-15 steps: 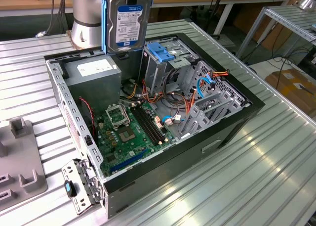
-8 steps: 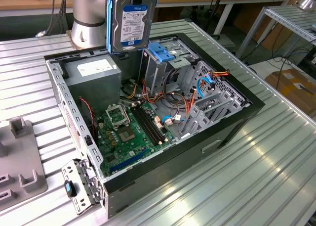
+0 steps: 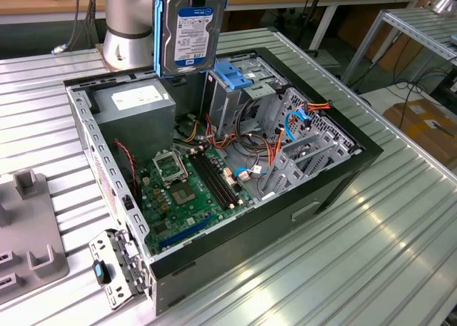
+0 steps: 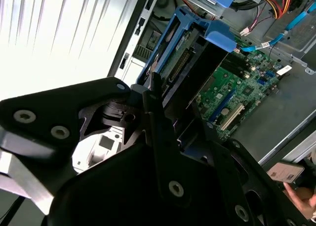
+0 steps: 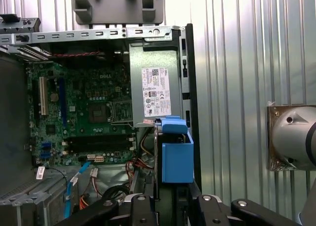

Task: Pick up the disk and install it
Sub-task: 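Pick up the disk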

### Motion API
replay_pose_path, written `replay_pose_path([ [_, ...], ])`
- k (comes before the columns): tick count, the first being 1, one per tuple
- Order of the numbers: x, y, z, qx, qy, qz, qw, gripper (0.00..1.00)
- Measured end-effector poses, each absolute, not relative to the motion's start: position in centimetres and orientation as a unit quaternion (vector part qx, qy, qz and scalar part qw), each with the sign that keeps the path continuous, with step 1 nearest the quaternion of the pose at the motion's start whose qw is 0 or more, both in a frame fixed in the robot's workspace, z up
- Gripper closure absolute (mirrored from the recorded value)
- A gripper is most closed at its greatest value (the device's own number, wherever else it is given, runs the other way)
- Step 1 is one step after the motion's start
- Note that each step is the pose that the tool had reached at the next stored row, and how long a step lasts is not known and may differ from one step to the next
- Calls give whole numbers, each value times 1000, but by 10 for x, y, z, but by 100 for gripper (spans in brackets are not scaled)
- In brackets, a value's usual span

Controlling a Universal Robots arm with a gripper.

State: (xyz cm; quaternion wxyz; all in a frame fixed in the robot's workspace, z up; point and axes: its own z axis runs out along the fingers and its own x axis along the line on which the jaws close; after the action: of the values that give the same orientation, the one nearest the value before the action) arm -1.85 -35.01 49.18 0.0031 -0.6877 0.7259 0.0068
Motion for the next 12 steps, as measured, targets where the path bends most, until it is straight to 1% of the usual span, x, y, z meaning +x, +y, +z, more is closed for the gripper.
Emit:
replay_pose_path([
  [12, -14, -350, 492, -688, 726, 7, 3, 65],
])
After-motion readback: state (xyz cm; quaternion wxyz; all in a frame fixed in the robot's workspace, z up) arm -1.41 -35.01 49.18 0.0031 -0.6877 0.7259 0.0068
